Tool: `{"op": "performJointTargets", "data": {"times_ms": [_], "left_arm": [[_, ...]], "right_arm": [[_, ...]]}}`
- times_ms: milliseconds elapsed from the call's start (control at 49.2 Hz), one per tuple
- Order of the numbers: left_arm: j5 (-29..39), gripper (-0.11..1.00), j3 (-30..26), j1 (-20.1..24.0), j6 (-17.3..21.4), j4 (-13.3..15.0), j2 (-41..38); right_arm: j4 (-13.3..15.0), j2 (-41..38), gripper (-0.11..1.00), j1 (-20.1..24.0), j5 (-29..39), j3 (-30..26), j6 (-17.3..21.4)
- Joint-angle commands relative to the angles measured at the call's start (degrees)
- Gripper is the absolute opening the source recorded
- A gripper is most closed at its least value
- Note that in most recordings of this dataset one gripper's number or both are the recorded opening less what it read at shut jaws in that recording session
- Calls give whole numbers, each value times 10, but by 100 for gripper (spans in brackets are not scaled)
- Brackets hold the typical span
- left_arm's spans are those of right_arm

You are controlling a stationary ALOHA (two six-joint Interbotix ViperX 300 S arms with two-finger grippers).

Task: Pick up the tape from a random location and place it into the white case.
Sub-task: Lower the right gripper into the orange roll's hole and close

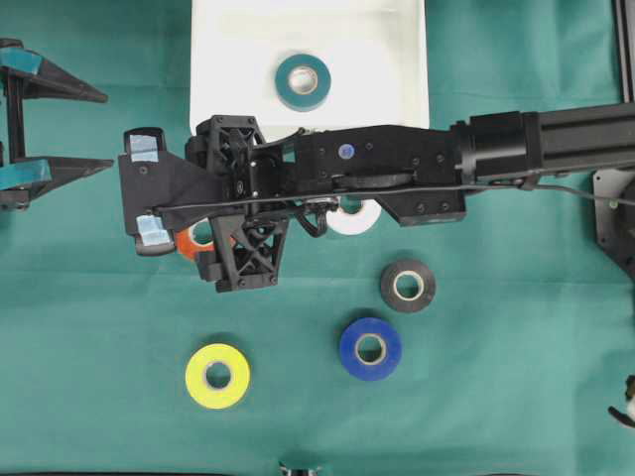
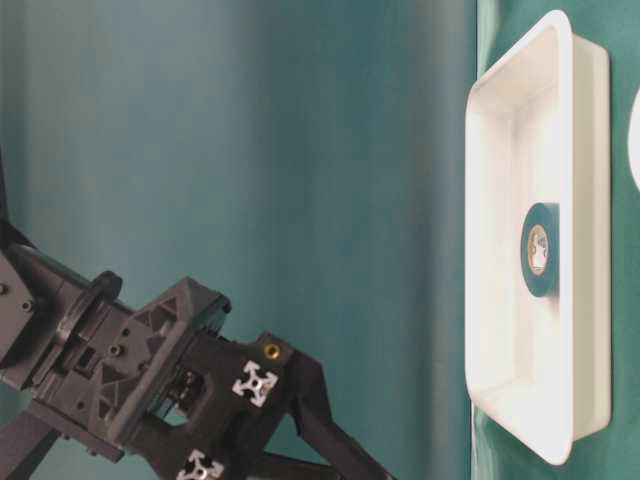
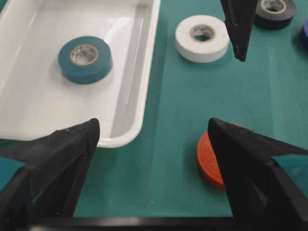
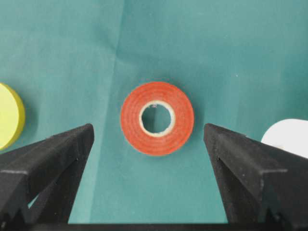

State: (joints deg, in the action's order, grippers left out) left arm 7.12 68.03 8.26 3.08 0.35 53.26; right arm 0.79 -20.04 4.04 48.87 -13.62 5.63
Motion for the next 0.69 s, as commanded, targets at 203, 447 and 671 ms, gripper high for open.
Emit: {"op": "performJointTargets", "data": {"times_ms": [203, 447, 671], "left_arm": [[-3, 97, -6, 1, 0, 2, -4], [-3, 97, -6, 0, 0, 2, -4], [-3, 97, -6, 1, 0, 2, -4]], "right_arm": [[-1, 11, 90, 0, -2, -16, 4], [-1, 8, 90, 1, -1, -16, 5], [-1, -12, 90, 2, -2, -14, 6]]}}
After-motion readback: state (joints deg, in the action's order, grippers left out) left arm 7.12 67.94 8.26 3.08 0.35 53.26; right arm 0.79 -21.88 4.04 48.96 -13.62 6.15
